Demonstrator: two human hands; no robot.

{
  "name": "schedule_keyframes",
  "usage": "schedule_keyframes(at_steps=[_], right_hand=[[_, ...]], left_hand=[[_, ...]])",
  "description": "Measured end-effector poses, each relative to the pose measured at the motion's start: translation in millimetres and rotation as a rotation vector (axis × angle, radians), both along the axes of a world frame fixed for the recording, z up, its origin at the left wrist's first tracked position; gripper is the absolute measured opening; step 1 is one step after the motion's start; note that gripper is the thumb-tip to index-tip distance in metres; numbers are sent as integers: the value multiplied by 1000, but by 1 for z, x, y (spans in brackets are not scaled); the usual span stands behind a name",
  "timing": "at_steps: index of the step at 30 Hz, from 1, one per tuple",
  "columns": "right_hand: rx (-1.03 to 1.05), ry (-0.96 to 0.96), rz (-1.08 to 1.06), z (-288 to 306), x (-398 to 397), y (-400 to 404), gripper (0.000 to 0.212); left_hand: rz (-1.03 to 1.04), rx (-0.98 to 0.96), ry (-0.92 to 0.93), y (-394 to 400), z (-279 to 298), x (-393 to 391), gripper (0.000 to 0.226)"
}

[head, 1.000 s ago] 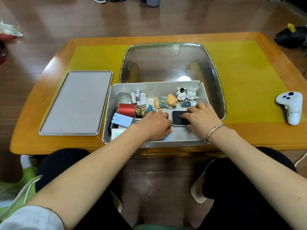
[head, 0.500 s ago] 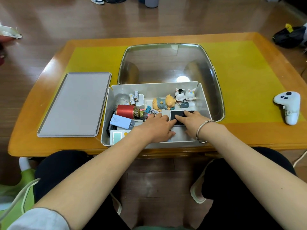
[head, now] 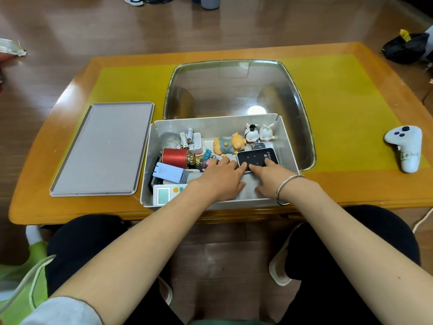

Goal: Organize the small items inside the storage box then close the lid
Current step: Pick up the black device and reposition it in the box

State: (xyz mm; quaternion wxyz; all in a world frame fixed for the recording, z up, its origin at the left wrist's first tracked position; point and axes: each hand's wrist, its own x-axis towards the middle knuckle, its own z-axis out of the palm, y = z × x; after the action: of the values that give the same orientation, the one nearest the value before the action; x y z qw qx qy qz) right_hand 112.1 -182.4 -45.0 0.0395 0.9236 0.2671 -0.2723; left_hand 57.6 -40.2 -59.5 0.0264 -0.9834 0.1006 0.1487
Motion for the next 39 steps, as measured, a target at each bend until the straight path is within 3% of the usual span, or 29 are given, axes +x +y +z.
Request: schedule_keyframes(at_steps=[3, 5, 7, 12, 16, 39], right_hand=[[-2, -54, -5, 2, -3, -1, 66], [2, -118, 24, 4, -5, 0, 64], [17, -146, 43, 4, -5, 3, 62], [109, -190, -22, 3, 0, 15, 48], [156, -258, -74, 1, 5, 19, 38], [118, -234, -152, 2, 4, 27, 45]], left_hand=[[50, 3, -162, -1, 2, -3, 45], [181, -36, -373, 2, 5, -1, 31], [313, -84, -471, 9, 10, 5, 22], [369, -55, -336, 22, 16, 30, 31], [323, -52, -344, 24, 13, 37, 30], [304, -145, -378, 27, 9, 37, 28]])
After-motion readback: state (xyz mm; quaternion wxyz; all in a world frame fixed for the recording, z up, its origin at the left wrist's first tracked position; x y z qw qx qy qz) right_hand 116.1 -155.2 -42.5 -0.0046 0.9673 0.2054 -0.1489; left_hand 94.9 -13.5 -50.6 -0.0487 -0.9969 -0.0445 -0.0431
